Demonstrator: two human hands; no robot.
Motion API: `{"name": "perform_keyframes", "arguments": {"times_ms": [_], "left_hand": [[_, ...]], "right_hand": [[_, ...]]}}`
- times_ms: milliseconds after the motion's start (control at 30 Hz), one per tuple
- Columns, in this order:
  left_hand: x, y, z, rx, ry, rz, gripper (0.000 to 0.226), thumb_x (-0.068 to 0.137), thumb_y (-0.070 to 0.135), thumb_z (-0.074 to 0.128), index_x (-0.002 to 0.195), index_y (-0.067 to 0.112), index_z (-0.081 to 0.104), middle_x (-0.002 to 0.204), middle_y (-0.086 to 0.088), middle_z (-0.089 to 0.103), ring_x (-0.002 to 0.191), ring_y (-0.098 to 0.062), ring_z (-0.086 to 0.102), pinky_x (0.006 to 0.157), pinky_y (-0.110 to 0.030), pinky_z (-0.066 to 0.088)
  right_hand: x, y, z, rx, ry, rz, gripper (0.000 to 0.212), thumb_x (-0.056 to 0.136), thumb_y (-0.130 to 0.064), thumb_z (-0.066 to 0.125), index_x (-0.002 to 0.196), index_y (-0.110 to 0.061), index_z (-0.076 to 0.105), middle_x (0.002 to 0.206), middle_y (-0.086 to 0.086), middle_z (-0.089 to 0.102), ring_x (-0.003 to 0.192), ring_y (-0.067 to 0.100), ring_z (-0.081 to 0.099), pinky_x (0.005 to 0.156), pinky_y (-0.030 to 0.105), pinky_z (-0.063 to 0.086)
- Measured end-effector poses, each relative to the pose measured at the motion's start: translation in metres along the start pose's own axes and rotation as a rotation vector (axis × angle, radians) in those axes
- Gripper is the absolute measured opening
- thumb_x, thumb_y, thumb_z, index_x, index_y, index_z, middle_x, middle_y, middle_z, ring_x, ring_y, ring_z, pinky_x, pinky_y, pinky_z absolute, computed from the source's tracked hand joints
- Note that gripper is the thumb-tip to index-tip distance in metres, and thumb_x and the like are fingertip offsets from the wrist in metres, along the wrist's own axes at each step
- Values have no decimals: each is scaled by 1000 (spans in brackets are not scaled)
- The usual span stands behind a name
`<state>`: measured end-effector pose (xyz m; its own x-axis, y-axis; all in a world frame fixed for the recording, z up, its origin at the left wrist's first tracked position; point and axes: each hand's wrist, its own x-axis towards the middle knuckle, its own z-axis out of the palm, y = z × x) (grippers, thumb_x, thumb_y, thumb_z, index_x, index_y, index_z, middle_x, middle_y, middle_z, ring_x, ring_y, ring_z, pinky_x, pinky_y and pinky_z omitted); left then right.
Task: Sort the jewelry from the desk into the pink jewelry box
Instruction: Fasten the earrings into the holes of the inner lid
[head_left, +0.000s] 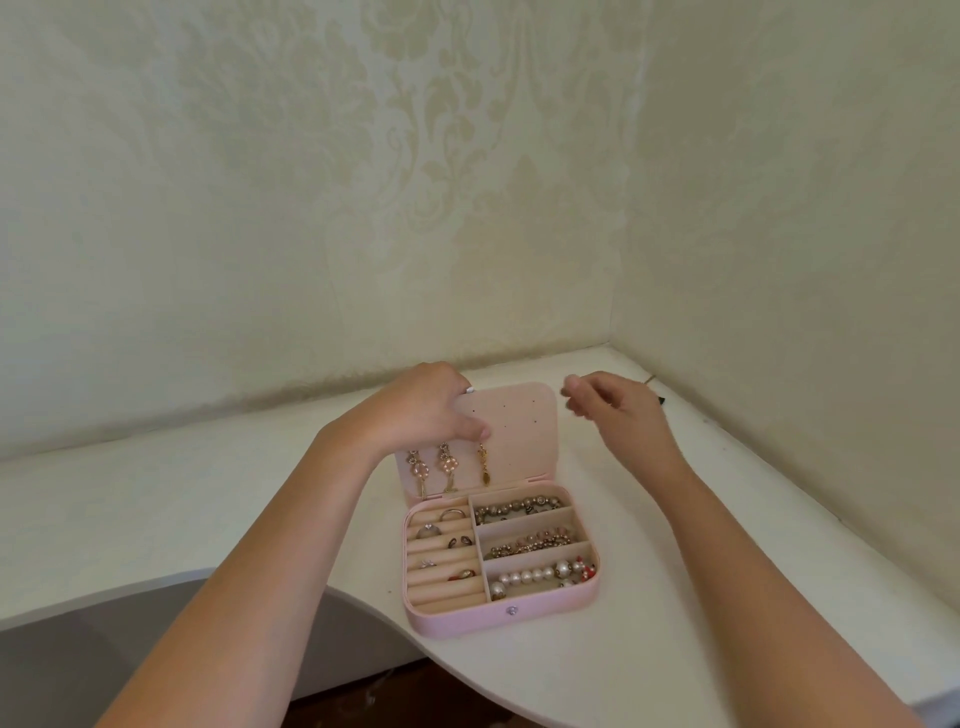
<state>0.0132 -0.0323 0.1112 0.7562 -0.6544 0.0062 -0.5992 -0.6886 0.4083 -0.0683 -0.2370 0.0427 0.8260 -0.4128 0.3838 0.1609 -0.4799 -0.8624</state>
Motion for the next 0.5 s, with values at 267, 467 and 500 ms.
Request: {"name": "perform_keyframes", "arguments": {"times_ms": [267, 467, 500], "left_hand": [[-4, 0, -3, -72, -50, -13, 35, 77, 30, 76, 80, -3, 65, 65, -14, 60, 57, -19, 50, 54, -27, 34], [-6, -3, -1, -110, -62, -17, 37, 78, 31, 74, 84, -5, 65, 72, -22, 65, 54, -19, 53, 55, -25, 37], [-5, -5, 0, -130, -62, -19, 40, 78, 31, 74, 87, -6, 64, 77, -24, 67, 56, -19, 55, 57, -26, 39]], "right_hand": [[16, 66, -41, -494, 179, 414, 23, 82, -9, 65, 104, -8, 69, 106, 10, 67, 97, 26, 61, 79, 29, 43], [16, 63, -41, -495, 224, 445, 10, 83, -1, 62, 88, 0, 72, 97, 17, 70, 91, 32, 63, 70, 28, 42], [16, 63, -41, -501, 229, 458, 11, 83, 0, 62, 87, 3, 71, 96, 19, 70, 91, 33, 63, 70, 29, 43]]}}
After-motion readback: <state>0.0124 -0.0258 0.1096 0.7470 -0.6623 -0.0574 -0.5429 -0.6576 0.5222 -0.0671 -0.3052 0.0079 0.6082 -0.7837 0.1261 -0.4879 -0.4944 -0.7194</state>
